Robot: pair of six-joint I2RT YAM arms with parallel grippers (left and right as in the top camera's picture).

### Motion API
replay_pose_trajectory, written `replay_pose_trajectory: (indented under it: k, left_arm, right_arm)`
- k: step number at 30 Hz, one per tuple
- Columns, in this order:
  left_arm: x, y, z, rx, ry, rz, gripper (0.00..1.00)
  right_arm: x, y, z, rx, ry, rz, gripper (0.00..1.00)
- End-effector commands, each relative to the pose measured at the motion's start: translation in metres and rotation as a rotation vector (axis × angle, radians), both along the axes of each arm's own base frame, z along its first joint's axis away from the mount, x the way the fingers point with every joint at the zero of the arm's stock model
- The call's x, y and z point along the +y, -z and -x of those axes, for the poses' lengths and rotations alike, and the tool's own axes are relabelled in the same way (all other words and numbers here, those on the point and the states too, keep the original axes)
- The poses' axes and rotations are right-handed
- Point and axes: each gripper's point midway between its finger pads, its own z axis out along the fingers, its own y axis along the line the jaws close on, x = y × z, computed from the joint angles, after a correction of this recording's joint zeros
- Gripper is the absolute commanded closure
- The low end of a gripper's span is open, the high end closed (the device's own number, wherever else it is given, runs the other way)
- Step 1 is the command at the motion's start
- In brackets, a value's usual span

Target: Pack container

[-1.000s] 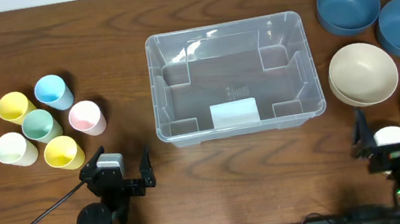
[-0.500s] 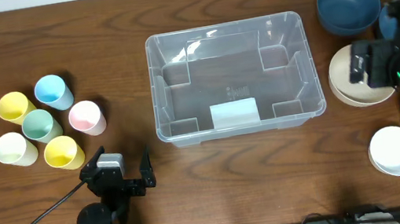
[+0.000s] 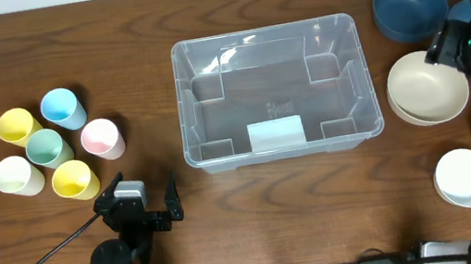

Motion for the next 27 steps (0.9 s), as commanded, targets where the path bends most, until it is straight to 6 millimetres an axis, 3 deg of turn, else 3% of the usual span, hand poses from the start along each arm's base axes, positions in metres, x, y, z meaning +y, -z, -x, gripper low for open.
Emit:
replay_pose_trajectory:
  k: [1, 7, 15, 27]
  left_arm:
    - [-0.001, 0.014, 0.002, 0.042, 0.01, -0.004, 0.02]
    - [-0.001, 0.014, 0.002, 0.042, 0.01, -0.004, 0.02]
    - [-0.001, 0.014, 0.002, 0.042, 0.01, -0.004, 0.02]
    - [-0.001, 0.014, 0.002, 0.042, 0.01, -0.004, 0.02]
  right_arm:
    - [-0.008, 0.023, -0.012, 0.033, 0.065, -0.035, 0.24]
    - [-0.003, 0.087, -0.037, 0.098, 0.135, -0.141, 0.32]
    - [0.005, 0.159, -0.05, 0.189, 0.181, -0.222, 0.39]
    - [0.042, 0.186, -0.082, 0.161, 0.102, -0.245, 0.41]
